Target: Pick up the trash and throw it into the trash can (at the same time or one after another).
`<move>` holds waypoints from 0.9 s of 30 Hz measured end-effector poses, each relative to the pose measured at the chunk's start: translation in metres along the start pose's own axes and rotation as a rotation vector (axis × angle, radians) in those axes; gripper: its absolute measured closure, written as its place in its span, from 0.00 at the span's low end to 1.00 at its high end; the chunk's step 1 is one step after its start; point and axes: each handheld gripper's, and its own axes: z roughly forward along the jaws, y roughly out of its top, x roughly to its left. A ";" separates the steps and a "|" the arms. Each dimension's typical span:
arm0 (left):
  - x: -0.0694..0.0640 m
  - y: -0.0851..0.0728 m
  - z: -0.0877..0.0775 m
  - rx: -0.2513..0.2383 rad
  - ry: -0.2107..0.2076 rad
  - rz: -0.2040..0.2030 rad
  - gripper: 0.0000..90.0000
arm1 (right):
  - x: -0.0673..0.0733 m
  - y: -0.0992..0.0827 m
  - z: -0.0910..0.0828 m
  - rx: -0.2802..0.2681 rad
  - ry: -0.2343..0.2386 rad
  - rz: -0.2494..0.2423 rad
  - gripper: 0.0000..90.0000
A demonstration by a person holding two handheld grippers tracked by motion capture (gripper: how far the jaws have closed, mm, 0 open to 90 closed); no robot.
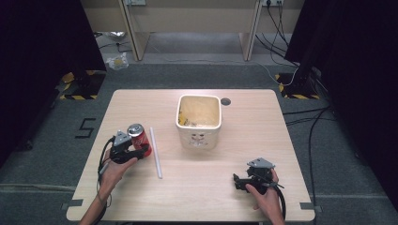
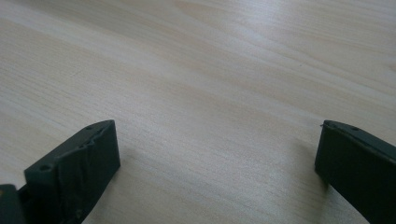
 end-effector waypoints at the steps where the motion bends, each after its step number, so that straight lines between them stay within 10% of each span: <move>1: 0.000 0.001 0.000 -0.002 -0.002 0.001 0.38 | 0.000 0.000 0.000 0.000 0.000 0.000 0.00; 27: -0.007 0.028 -0.013 -0.011 -0.045 0.049 0.38 | 0.000 0.000 0.000 0.000 0.000 -0.002 0.00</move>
